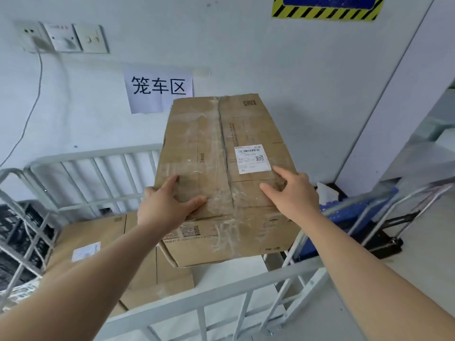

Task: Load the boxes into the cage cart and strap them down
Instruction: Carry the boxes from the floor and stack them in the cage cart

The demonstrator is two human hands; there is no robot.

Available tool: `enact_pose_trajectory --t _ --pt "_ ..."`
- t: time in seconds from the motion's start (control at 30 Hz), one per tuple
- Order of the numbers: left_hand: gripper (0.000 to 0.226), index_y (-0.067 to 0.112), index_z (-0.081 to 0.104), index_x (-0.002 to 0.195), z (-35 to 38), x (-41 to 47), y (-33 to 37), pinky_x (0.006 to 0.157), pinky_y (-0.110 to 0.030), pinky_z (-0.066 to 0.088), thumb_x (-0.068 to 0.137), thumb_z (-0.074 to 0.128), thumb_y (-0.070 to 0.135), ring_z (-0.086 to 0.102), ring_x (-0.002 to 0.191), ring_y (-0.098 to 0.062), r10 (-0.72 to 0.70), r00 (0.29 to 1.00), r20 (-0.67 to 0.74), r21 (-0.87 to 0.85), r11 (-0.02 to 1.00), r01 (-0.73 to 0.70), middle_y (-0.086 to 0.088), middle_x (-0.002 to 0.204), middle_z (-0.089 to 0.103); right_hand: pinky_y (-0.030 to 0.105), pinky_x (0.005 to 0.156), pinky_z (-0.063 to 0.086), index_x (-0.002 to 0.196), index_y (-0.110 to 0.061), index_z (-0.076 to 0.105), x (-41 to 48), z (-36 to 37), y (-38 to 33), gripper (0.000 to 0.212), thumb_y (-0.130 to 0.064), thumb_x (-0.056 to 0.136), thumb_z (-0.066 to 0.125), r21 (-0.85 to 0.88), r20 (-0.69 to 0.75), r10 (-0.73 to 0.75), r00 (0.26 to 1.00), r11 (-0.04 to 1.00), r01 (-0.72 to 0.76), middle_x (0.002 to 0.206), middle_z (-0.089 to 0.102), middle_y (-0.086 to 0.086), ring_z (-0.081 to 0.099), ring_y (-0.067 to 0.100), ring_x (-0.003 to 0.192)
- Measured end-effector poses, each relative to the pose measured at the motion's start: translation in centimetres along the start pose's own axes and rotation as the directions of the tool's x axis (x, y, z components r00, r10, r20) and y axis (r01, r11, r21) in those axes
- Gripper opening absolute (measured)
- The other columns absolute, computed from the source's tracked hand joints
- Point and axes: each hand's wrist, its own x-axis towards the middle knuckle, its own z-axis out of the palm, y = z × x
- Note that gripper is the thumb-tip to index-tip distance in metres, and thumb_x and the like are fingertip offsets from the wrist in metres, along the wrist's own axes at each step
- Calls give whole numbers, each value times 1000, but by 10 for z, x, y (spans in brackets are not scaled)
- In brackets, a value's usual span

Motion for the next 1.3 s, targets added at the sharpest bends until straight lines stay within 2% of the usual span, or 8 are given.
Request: enact_pose_trajectory --t 0.23,0.37,0.47,0.63,0.8,0.93,1.17,1.3 --pt "112 45 25 144 74 65 4 48 -22 34 46 46 95 51 75 -16 -144 987 71 17 990 143 -9 134 42 29 71 43 138 -45 41 85 68 47 66 -67 77 55 -12 169 3 986 1000 -1 126 47 8 57 24 102" --pt "108 46 26 143 125 98 0 54 -23 38 49 52 92 50 77 -17 -241 964 110 25 971 239 -9 130 40 33 77 45 137 -45 40 128 112 82 67 -69 76 54 -47 263 20 965 999 -8 131 47 7 54 26 112" --pt "106 46 27 142 165 118 -9 58 -24 40 50 55 90 48 69 -14 -300 944 139 35 954 298 -9 128 40 35 82 52 137 -45 40 150 148 107 69 -70 74 54 -58 328 31 944 998 -13 128 47 7 56 26 105" --pt "105 47 27 142 226 148 -31 64 -28 41 51 57 89 50 74 -15 -373 906 198 87 928 363 -7 129 38 30 73 47 137 -44 41 171 212 145 68 -70 75 54 -86 414 60 908 996 -26 125 48 7 58 22 98" --pt "107 48 24 143 274 169 -59 60 -26 42 50 56 90 59 94 -26 -403 879 257 136 915 380 -8 132 36 34 78 49 136 -46 40 178 263 177 68 -71 74 53 -115 446 112 888 991 -67 134 44 9 57 25 108" --pt "106 51 22 142 342 208 -98 53 -24 41 50 57 90 57 83 -21 -445 838 317 147 896 420 -6 130 36 29 66 43 137 -47 40 189 344 212 68 -71 74 53 -161 486 177 856 981 -112 130 47 8 58 21 98" --pt "109 54 20 141 419 232 -150 71 -34 56 45 54 93 59 98 -26 -454 814 361 141 890 434 -4 134 32 36 81 50 138 -46 37 192 422 255 73 -73 72 51 -201 504 214 837 971 -127 135 44 9 58 25 107" --pt "106 55 19 140 460 236 -175 79 -37 55 47 55 92 57 108 -30 -459 817 349 118 887 447 -4 140 28 39 86 50 140 -44 36 190 462 278 73 -71 74 54 -189 506 210 836 973 -130 142 38 13 57 28 111"
